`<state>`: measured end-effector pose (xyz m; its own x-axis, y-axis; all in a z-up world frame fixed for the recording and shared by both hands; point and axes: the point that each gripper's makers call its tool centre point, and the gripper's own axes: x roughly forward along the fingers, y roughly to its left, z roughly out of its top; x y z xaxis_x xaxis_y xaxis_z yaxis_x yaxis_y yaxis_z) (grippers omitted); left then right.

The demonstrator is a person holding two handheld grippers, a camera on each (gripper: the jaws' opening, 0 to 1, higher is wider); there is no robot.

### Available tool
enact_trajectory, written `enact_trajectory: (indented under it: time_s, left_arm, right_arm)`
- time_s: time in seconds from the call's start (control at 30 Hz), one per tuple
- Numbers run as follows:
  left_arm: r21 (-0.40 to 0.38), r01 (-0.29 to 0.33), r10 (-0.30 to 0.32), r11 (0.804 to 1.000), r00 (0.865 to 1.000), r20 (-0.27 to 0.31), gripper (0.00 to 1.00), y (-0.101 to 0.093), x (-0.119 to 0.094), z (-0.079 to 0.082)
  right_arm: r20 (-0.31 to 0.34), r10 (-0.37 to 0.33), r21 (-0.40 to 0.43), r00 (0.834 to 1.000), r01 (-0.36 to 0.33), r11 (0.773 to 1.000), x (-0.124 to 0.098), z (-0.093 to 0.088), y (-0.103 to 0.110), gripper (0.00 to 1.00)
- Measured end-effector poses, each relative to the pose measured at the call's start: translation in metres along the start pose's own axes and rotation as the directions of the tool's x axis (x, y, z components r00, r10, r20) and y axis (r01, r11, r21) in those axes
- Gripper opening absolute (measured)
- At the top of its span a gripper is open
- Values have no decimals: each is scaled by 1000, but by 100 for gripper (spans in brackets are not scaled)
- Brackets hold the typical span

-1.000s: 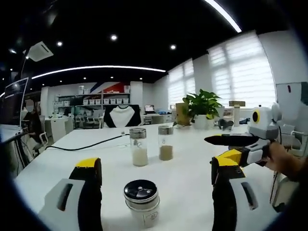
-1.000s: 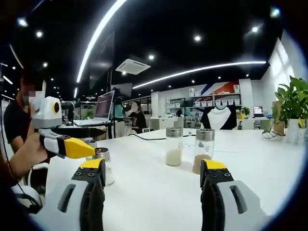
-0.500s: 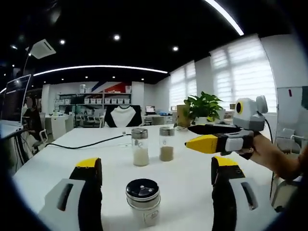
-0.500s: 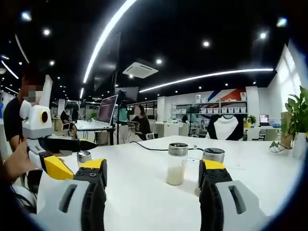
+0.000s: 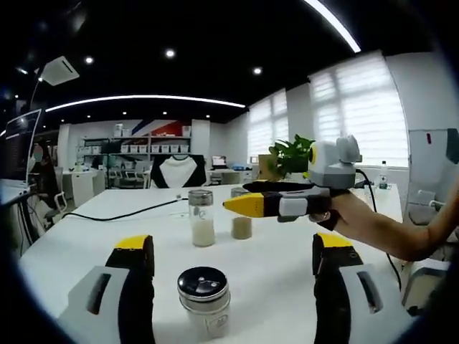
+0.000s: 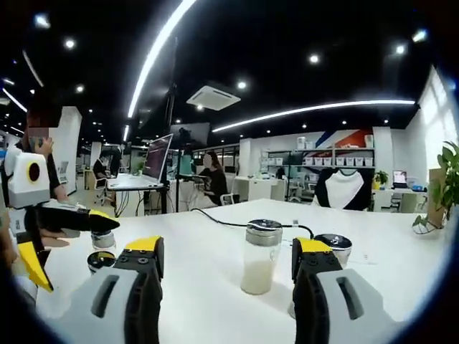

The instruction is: Rotate the seasoning bottle until the label or dispensing opening points toward the visible target arrow and the bottle remains upright within the marked orientation range

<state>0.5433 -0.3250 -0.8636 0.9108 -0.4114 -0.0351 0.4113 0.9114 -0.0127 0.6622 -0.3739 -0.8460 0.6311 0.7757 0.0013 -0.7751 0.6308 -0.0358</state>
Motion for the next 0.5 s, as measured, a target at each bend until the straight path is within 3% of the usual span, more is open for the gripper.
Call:
enact_trajectory:
  time_s: [0.3, 0.5]
  left_arm:
    - [-1, -5, 5, 1000, 1000, 1, 96, 0, -2, 2]
    - [-15, -4, 4, 1000, 1000, 6, 94, 5, -3, 1]
  right_arm:
    - [8, 25, 11, 1000, -25, 1000, 33, -9, -5, 72]
    - [-28, -19, 17, 999, 19, 1000, 45, -24, -15, 72]
